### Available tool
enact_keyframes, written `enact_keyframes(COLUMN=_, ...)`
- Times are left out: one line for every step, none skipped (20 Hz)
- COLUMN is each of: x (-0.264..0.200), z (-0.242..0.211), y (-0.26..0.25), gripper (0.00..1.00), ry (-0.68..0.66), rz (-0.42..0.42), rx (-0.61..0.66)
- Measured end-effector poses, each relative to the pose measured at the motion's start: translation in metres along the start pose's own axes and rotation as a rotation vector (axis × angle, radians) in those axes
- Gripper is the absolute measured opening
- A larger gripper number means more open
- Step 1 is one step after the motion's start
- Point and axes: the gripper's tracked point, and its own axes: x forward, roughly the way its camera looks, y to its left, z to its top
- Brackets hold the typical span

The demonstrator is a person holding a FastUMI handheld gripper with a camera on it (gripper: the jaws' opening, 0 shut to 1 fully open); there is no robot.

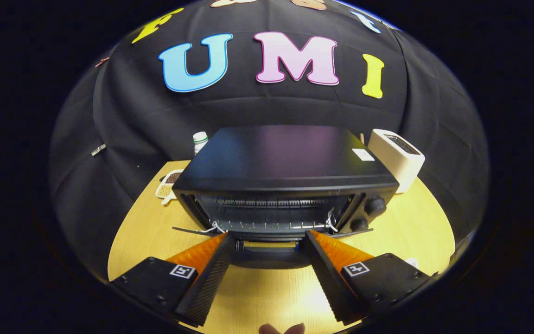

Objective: Open the toaster oven, put the food inside, and close the toaster oven door.

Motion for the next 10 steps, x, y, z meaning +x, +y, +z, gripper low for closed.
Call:
enact_keyframes(x=-0.003, z=-0.009, y=-0.001, gripper=1.0, ry=0.015, rz=-0.001, rx=-0.001)
enact_keyframes(x=-0.007, z=-0.018, y=-0.001, gripper=0.99, ry=0.018, rz=0.0, rx=-0.003)
enact_keyframes(x=-0.009, z=-0.026, y=-0.002, gripper=0.99, ry=0.035, rz=0.0, rx=-0.008)
enact_keyframes(x=-0.01, z=-0.035, y=-0.003, gripper=0.98, ry=0.04, rz=0.0, rx=-0.017)
enact_keyframes(x=-0.012, z=-0.044, y=-0.004, gripper=0.98, ry=0.061, rz=0.0, rx=-0.022)
enact_keyframes(x=-0.014, z=-0.053, y=-0.004, gripper=0.98, ry=0.074, rz=0.001, rx=-0.024)
enact_keyframes(x=-0.014, z=-0.063, y=-0.005, gripper=0.98, ry=0.098, rz=0.002, rx=-0.02)
enact_keyframes(x=-0.015, z=-0.074, y=-0.005, gripper=0.98, ry=0.122, rz=0.006, rx=-0.01)
enact_keyframes(x=-0.015, z=-0.083, y=-0.006, gripper=0.98, ry=0.149, rz=0.009, rx=0.0)
enact_keyframes(x=-0.015, z=-0.094, y=-0.009, gripper=0.98, ry=0.174, rz=0.006, rx=0.003)
